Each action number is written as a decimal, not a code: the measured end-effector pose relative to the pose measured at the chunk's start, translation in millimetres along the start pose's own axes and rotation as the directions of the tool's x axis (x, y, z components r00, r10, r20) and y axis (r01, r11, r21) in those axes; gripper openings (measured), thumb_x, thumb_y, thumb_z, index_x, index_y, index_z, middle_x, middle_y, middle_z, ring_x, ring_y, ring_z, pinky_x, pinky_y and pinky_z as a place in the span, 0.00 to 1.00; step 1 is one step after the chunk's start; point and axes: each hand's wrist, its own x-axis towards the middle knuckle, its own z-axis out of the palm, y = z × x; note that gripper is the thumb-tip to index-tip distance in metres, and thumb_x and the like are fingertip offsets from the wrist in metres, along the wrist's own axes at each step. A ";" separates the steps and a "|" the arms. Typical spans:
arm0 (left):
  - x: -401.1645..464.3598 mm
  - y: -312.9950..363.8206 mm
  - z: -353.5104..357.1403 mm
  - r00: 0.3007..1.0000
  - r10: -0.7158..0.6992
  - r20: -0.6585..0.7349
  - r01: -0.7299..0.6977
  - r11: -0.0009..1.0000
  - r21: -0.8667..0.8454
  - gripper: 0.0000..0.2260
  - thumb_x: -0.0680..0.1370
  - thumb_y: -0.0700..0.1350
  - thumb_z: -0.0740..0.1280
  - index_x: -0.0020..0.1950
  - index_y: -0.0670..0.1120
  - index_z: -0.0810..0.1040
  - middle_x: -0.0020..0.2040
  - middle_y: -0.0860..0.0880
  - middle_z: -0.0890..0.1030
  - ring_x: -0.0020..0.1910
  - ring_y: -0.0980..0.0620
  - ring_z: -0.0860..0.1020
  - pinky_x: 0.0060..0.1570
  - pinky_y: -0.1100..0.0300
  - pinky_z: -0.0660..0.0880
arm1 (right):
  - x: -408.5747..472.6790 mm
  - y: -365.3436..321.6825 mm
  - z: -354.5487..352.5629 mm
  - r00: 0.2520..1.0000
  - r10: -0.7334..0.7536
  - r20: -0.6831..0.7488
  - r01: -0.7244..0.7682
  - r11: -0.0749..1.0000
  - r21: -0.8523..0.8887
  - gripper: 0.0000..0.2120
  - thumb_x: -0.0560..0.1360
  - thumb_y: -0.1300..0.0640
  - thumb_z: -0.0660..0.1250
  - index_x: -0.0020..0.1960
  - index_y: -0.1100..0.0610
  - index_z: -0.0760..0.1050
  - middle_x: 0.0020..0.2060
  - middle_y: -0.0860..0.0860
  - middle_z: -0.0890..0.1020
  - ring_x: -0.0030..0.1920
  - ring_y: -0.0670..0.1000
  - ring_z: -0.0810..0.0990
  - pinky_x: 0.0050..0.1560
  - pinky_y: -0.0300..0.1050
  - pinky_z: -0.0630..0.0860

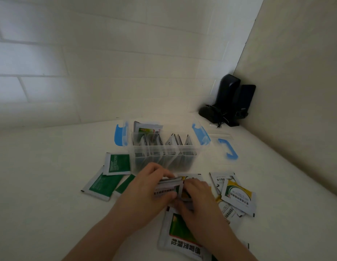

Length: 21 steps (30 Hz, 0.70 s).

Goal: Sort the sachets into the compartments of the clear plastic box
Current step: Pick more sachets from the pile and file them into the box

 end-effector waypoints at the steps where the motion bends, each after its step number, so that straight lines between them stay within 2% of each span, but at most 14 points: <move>1: -0.4 -0.2 0.5 1.000 0.012 -0.008 -0.012 0.999 0.035 0.08 0.72 0.50 0.68 0.50 0.55 0.74 0.47 0.63 0.70 0.48 0.66 0.70 0.43 0.73 0.68 | -0.4 0.5 0.3 1.000 -0.006 0.008 0.007 1.000 -0.011 0.11 0.74 0.54 0.65 0.56 0.48 0.75 0.53 0.43 0.74 0.53 0.44 0.67 0.54 0.32 0.64; 3: 0.7 1.9 0.3 0.999 0.040 -0.009 -0.039 0.995 0.093 0.02 0.73 0.48 0.67 0.44 0.55 0.75 0.40 0.63 0.71 0.44 0.66 0.70 0.40 0.72 0.65 | -1.4 -1.5 -1.3 0.999 0.008 0.039 -0.006 0.999 -0.037 0.13 0.75 0.54 0.63 0.60 0.50 0.74 0.58 0.44 0.73 0.57 0.43 0.66 0.60 0.34 0.63; 5: 0.6 4.6 -0.8 0.998 0.037 -0.045 -0.034 0.997 0.068 0.05 0.73 0.49 0.66 0.39 0.59 0.72 0.37 0.63 0.71 0.42 0.65 0.71 0.40 0.72 0.65 | -1.2 -5.9 -7.9 0.999 0.042 0.034 -0.043 0.999 0.023 0.15 0.75 0.53 0.63 0.62 0.47 0.71 0.59 0.42 0.72 0.59 0.39 0.66 0.64 0.35 0.64; 7: 0.9 13.0 -5.6 0.991 -0.075 -0.112 0.056 0.984 -0.168 0.07 0.73 0.50 0.66 0.35 0.58 0.73 0.34 0.60 0.75 0.38 0.62 0.74 0.39 0.72 0.69 | 0.5 -14.4 -21.4 0.993 0.116 0.028 -0.119 0.970 0.210 0.19 0.73 0.48 0.65 0.61 0.38 0.64 0.57 0.35 0.71 0.58 0.32 0.67 0.60 0.34 0.70; 8: 2.2 19.4 -9.3 0.980 -0.161 -0.119 0.109 0.927 -0.358 0.06 0.72 0.50 0.68 0.35 0.55 0.75 0.34 0.57 0.78 0.36 0.60 0.76 0.37 0.71 0.71 | 1.5 -20.4 -29.3 0.985 0.158 0.070 -0.173 0.924 0.340 0.22 0.70 0.45 0.66 0.60 0.35 0.62 0.55 0.32 0.71 0.55 0.30 0.69 0.55 0.34 0.73; 9: 4.0 27.1 -13.2 0.967 -0.235 -0.101 0.142 0.822 -0.552 0.05 0.70 0.49 0.68 0.36 0.51 0.76 0.34 0.54 0.80 0.34 0.58 0.77 0.34 0.68 0.73 | 3.6 -27.2 -36.1 0.976 0.169 0.134 -0.213 0.857 0.469 0.23 0.67 0.42 0.65 0.59 0.34 0.61 0.52 0.31 0.73 0.53 0.31 0.72 0.50 0.34 0.76; 11: 6.9 39.6 -17.9 0.939 -0.341 -0.050 0.171 0.588 -0.791 0.08 0.66 0.49 0.68 0.38 0.44 0.78 0.34 0.49 0.82 0.33 0.54 0.79 0.32 0.64 0.76 | 8.8 -40.8 -43.9 0.978 0.097 0.183 -0.193 0.748 0.635 0.23 0.65 0.43 0.65 0.58 0.38 0.64 0.48 0.37 0.79 0.50 0.38 0.79 0.45 0.35 0.78; 14: 14.1 55.6 -26.0 0.918 -0.393 -0.043 0.117 0.373 -0.920 0.07 0.66 0.47 0.66 0.39 0.46 0.79 0.38 0.47 0.83 0.36 0.52 0.79 0.35 0.61 0.78 | 26.1 -59.3 -47.7 0.996 0.074 0.041 -0.080 0.676 0.733 0.18 0.66 0.46 0.64 0.55 0.46 0.66 0.46 0.41 0.81 0.47 0.45 0.82 0.47 0.40 0.79; 16: 21.9 64.3 -38.2 0.918 -0.389 -0.078 0.050 0.308 -0.950 0.08 0.67 0.48 0.65 0.41 0.46 0.79 0.39 0.47 0.83 0.37 0.53 0.80 0.36 0.62 0.78 | 41.8 -72.3 -50.8 0.994 0.080 -0.079 0.003 0.688 0.726 0.14 0.68 0.47 0.64 0.50 0.50 0.68 0.41 0.47 0.83 0.43 0.44 0.82 0.43 0.37 0.79; 17: 27.4 65.6 -46.2 0.919 -0.381 -0.106 0.042 0.362 -0.931 0.09 0.68 0.49 0.64 0.42 0.46 0.79 0.39 0.48 0.83 0.37 0.54 0.80 0.35 0.64 0.78 | 50.5 -79.8 -54.0 0.989 0.069 -0.134 0.040 0.738 0.673 0.09 0.70 0.48 0.63 0.47 0.50 0.68 0.38 0.48 0.81 0.40 0.41 0.80 0.39 0.33 0.77; 18: 34.0 64.3 -54.4 0.918 -0.368 -0.148 0.062 0.502 -0.863 0.10 0.71 0.52 0.62 0.45 0.47 0.78 0.40 0.49 0.82 0.36 0.56 0.80 0.34 0.67 0.77 | 60.4 -86.0 -57.1 0.983 0.062 -0.170 0.059 0.777 0.627 0.05 0.74 0.51 0.62 0.45 0.51 0.68 0.35 0.47 0.79 0.37 0.38 0.79 0.35 0.30 0.75; 20: 49.6 49.1 -70.3 0.924 -0.268 -0.271 0.097 0.853 -0.512 0.12 0.76 0.53 0.56 0.52 0.51 0.75 0.46 0.51 0.81 0.41 0.59 0.79 0.34 0.72 0.75 | 83.3 -89.5 -61.1 0.973 0.085 -0.214 0.051 0.827 0.559 0.06 0.77 0.56 0.60 0.42 0.52 0.65 0.33 0.45 0.75 0.33 0.34 0.78 0.28 0.26 0.72; 21: 58.2 39.6 -78.6 0.940 -0.185 -0.287 0.102 0.954 -0.282 0.11 0.78 0.51 0.54 0.55 0.52 0.73 0.50 0.52 0.79 0.45 0.59 0.78 0.37 0.72 0.74 | 96.1 -86.9 -61.4 0.970 0.106 -0.218 0.028 0.844 0.535 0.06 0.77 0.57 0.59 0.42 0.53 0.65 0.34 0.44 0.75 0.33 0.35 0.78 0.26 0.26 0.72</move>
